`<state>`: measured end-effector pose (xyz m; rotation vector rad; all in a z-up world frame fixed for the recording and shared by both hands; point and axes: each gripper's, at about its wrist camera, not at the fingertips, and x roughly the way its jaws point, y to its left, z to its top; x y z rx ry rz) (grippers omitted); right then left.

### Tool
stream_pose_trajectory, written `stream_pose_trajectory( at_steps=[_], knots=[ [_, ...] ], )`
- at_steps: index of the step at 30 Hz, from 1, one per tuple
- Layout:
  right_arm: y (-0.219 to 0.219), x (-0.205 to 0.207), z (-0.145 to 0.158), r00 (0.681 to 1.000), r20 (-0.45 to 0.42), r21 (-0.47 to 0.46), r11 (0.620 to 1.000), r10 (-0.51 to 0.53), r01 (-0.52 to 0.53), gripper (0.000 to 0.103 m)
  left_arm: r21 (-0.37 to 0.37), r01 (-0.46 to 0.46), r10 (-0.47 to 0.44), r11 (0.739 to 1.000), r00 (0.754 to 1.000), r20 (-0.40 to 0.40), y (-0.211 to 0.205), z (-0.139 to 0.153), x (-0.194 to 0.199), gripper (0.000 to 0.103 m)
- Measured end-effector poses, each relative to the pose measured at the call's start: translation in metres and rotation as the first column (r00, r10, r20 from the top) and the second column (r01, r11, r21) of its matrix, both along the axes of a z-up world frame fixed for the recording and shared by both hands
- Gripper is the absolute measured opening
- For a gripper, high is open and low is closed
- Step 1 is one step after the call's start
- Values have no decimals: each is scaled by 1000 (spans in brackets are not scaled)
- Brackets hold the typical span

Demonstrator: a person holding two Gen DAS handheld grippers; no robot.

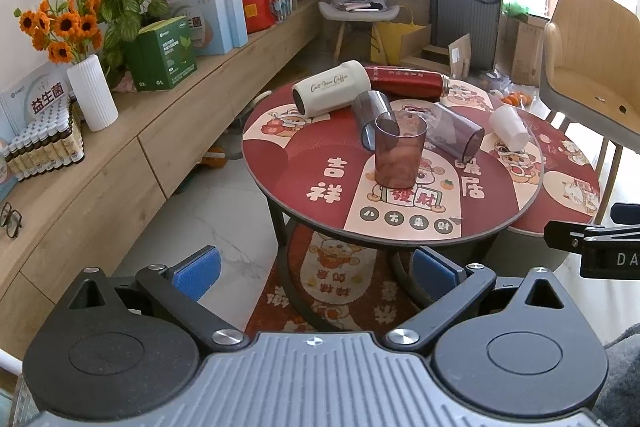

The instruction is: Flip cup upright

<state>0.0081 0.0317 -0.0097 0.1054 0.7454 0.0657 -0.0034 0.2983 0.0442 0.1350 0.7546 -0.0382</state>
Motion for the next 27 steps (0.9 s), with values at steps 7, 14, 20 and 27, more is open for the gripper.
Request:
stream_pose_trajectory(
  at_steps=[7, 14, 20, 27],
  knots=[
    [0, 0, -1, 1000, -3, 0, 1000, -3, 3, 103, 0, -9, 9, 1000, 1000, 6, 2, 1, -1, 103],
    [-4, 0, -4, 1000, -6, 2, 1000, -14, 14, 103, 3, -11, 11, 1000, 1000, 10, 3, 2, -1, 103],
    [-6, 1, -5, 1000, -11, 1, 1000, -21, 21, 103, -6, -12, 12, 1000, 1000, 17, 6, 3, -1, 103],
    [-5, 1, -5, 1000, -10, 1, 1000, -20, 20, 103, -2, -7, 7, 1000, 1000, 29, 5, 4, -3, 103]
  ],
)
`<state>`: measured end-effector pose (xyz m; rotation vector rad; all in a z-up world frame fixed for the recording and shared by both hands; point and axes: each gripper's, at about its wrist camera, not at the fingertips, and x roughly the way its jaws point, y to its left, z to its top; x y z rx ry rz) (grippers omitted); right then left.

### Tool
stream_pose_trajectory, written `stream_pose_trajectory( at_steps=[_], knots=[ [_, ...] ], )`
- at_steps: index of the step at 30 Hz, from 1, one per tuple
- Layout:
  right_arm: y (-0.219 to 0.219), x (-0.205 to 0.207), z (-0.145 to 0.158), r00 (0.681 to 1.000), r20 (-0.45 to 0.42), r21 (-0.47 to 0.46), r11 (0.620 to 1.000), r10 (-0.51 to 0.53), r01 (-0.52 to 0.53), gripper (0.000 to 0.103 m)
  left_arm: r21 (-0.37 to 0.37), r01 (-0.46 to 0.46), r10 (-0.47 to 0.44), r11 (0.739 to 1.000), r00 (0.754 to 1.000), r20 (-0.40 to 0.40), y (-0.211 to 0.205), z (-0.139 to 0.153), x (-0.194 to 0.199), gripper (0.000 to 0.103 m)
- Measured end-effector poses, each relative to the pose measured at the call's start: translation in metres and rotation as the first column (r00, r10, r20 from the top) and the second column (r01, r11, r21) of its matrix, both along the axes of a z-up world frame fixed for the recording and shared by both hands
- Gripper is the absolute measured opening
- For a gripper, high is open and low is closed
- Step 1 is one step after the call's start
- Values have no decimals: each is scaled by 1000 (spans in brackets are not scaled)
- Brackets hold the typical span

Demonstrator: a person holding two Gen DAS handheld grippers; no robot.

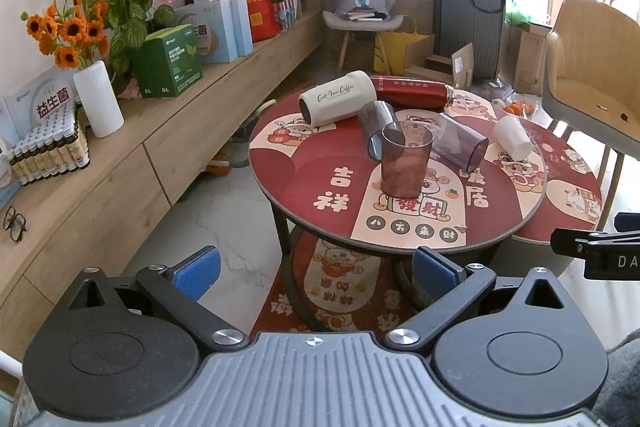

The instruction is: Flip cup upright

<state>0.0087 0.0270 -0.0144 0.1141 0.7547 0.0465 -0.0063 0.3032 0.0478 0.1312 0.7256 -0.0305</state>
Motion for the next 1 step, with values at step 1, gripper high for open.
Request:
stream_pose_trajectory(
  at_steps=[1],
  knots=[
    [0, 0, 0, 1000, 0, 0, 1000, 0, 0, 103, 2, 0, 0, 1000, 1000, 1, 0, 0, 0, 103]
  ],
)
